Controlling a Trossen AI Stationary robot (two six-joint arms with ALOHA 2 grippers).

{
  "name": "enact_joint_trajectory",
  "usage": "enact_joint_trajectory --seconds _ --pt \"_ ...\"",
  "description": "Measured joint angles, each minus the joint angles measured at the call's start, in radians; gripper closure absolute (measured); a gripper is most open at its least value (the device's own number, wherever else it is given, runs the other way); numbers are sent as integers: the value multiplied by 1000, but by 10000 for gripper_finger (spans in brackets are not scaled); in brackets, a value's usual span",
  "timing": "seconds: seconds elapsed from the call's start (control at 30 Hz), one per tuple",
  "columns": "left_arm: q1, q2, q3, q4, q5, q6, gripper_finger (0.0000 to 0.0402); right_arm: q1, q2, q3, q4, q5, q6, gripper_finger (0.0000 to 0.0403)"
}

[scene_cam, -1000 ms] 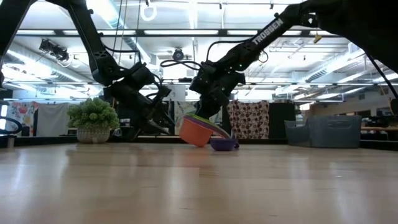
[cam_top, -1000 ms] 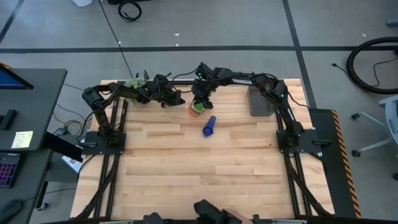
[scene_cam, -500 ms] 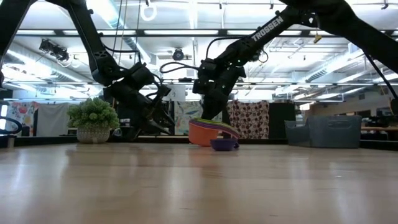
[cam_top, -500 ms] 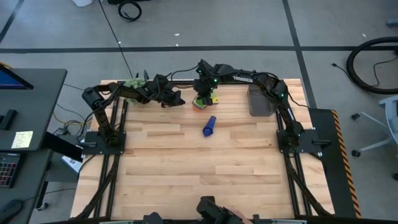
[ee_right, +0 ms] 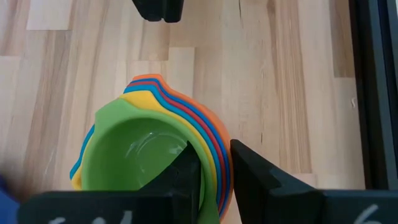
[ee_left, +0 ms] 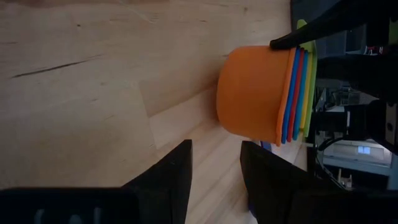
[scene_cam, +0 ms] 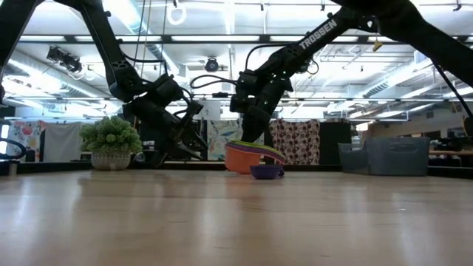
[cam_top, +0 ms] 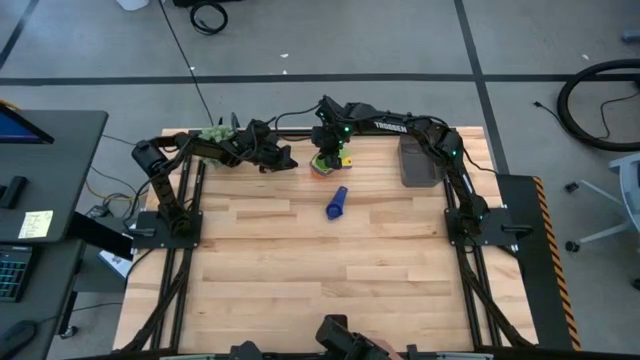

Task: Nest measuring cups in basket
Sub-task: Put the stack of measuring cups into the black bin

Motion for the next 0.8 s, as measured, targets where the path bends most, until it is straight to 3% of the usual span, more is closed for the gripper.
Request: enact_joint_trajectory --seconds 0.5,0.8 --pt "0 1 -1 87 47 -11 260 -4 0 0 -15 -27 -4 329" --pt "0 1 -1 103 212 -11 260 -5 0 0 -32 -27 -11 329"
